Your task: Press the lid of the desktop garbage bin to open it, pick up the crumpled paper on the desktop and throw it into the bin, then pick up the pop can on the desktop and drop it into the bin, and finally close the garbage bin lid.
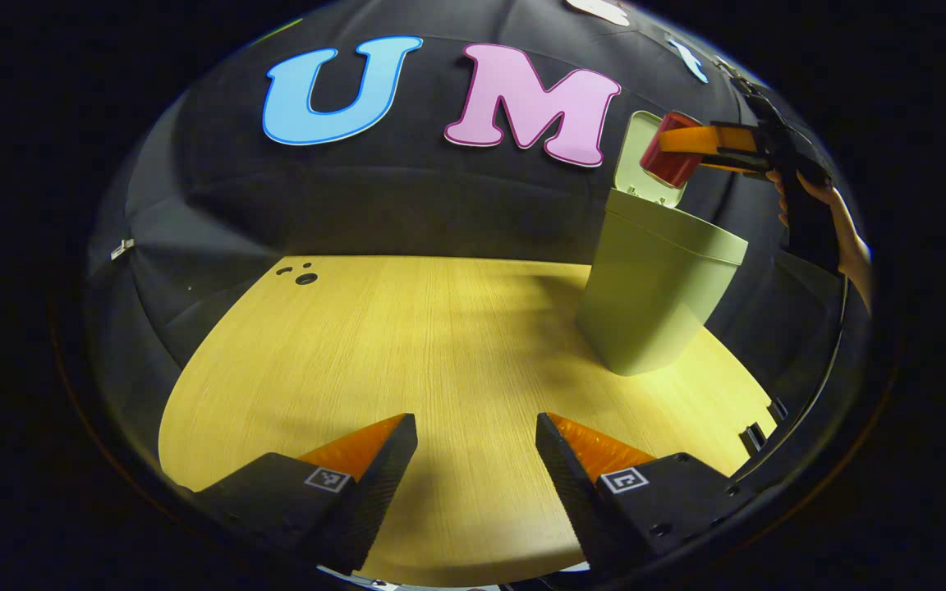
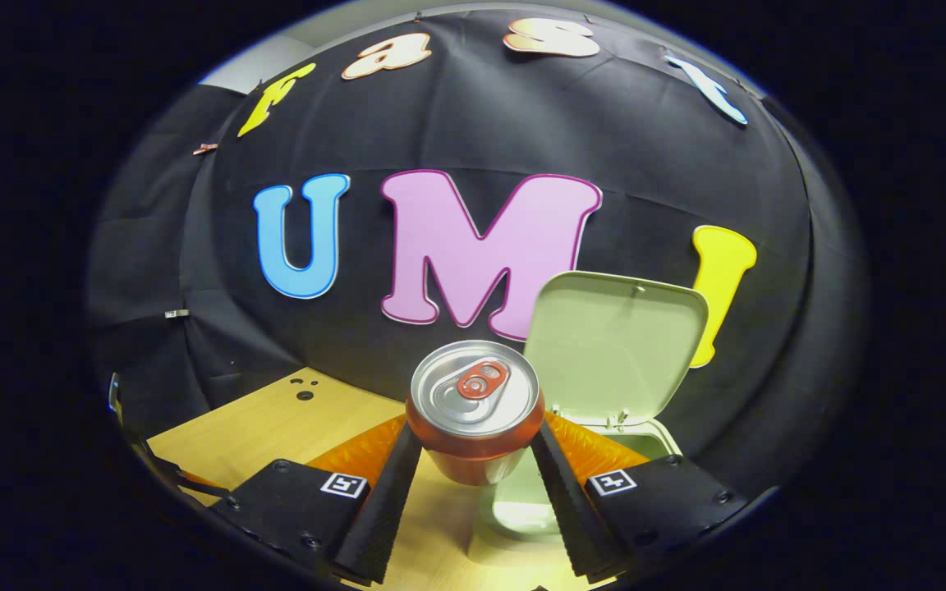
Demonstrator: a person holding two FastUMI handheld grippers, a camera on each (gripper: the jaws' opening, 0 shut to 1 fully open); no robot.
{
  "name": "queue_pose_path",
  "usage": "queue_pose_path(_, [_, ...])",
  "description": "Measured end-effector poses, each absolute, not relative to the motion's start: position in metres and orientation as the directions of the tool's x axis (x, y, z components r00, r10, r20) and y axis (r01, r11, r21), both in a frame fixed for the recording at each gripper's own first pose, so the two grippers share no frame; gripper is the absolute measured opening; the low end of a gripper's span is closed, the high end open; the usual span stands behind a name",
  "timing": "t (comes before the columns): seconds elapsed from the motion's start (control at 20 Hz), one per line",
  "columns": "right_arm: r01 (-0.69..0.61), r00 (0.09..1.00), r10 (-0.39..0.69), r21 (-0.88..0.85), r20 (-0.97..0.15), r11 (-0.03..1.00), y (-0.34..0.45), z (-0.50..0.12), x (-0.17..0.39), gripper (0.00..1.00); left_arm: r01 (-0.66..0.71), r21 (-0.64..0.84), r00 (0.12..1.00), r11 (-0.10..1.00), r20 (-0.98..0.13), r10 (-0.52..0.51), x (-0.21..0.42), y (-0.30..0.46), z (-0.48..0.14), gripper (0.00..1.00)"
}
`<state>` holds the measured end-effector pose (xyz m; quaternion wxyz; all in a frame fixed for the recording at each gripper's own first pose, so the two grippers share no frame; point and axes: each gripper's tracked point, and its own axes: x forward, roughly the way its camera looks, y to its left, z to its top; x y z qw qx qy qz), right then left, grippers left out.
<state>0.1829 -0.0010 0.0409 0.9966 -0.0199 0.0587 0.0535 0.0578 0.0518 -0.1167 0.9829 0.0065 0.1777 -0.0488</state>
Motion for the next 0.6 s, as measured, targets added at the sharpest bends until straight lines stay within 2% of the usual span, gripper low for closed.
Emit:
queue_pose_path(0.2, [-0.075,0.988,0.074,-0.005,-0.132,0.997,-0.032,0.032,0.195,0.83,0.053,-0.039,0.929,0.998,-0.363,-0.064,0.065,0.037,-0.121,0.94])
queue_pose_path(0.25, [-0.067,0.988,0.065,-0.009,-0.141,0.998,-0.04,0.028,0.197,0.83,0.046,-0.05,0.927,0.998,-0.369,-0.062,0.067,0.034,-0.122,0.97])
queue_pose_path(0.3, [-0.061,0.987,0.059,-0.01,-0.151,0.998,-0.047,0.023,0.199,0.82,0.041,-0.063,0.925,0.997,-0.376,-0.062,0.068,0.03,-0.123,0.94])
queue_pose_path(0.6, [-0.041,0.979,0.039,-0.007,-0.202,0.999,-0.075,0.0,0.206,0.82,0.02,-0.061,0.91,0.998,-0.412,-0.044,0.074,0.024,-0.13,0.95])
